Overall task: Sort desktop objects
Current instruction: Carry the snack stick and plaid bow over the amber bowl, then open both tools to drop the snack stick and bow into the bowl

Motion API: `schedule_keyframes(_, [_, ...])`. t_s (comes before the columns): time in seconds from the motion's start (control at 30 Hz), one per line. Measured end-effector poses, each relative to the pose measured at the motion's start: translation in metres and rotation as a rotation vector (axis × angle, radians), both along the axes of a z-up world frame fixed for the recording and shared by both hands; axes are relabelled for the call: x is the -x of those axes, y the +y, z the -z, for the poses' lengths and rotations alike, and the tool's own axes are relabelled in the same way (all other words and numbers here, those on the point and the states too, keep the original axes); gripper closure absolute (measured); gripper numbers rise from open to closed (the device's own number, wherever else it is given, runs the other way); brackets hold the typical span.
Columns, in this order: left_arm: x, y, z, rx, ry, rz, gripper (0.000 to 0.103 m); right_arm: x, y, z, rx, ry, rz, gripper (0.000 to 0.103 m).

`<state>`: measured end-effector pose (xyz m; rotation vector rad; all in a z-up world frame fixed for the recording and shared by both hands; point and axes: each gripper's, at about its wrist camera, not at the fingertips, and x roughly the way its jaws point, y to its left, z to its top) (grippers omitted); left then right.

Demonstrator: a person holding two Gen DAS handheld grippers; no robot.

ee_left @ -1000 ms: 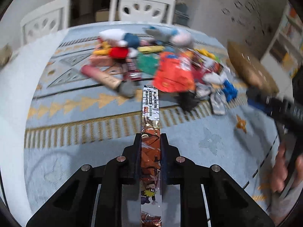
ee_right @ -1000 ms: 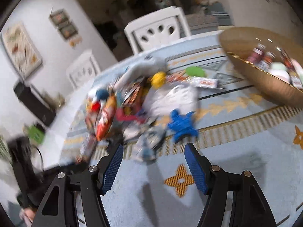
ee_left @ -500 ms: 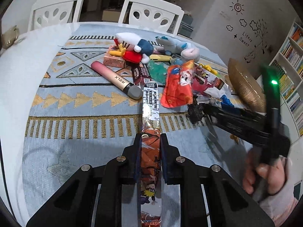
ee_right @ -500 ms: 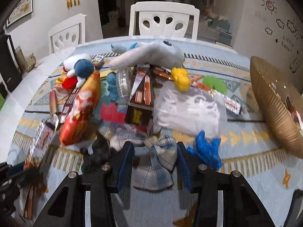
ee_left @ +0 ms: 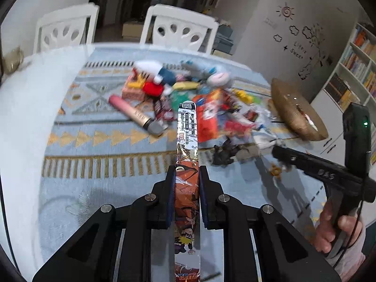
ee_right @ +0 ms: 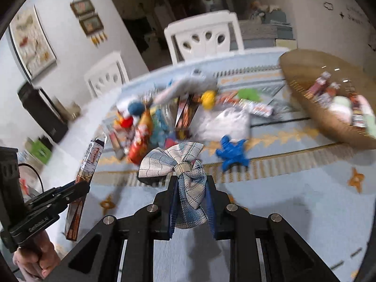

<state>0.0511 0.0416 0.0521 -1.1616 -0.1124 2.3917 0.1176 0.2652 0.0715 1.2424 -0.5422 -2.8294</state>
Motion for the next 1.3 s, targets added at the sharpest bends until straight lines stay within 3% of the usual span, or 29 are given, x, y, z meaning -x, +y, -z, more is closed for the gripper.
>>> schedule_keyframes(0.27, [-0.011,0.050,-0.073,0.030,0.105,0.078,0.088,-0.043,0.060,-0.070,0.035,0.194,0.176,0.082])
schedule_keyframes(0.43, [-0.010,0.107,-0.119,0.020,0.189,0.143,0.088,-0.081,0.113,-0.106,-0.032,0.333,0.410,0.082])
schedule_keyframes(0.6, [-0.002,0.169,-0.141,-0.032,0.241,0.215,0.088,-0.099,0.164,-0.115,-0.023,0.398,0.612,0.082])
schedule_keyframes(0.7, [0.008,0.206,-0.140,-0.084,0.234,0.272,0.088,-0.096,0.179,-0.112,-0.040,0.403,0.676,0.082])
schedule_keyframes(0.9, [0.026,0.275,-0.117,-0.111,0.230,0.364,0.088,-0.079,0.197,-0.095,-0.054,0.361,0.725,0.082])
schedule_keyframes(1.07, [0.048,0.315,-0.091,-0.106,0.199,0.417,0.088,-0.051,0.213,-0.070,-0.021,0.290,0.718,0.080])
schedule_keyframes(1.17, [0.062,0.327,-0.076,-0.124,0.170,0.431,0.087,-0.037,0.220,-0.052,0.036,0.251,0.676,0.071])
schedule_keyframes(1.23, [0.073,0.330,-0.064,-0.152,0.123,0.431,0.074,-0.033,0.224,-0.040,0.071,0.227,0.672,0.068])
schedule_keyframes(1.3, [0.083,0.333,-0.052,-0.165,0.075,0.430,0.071,-0.030,0.228,-0.031,0.120,0.208,0.648,0.068])
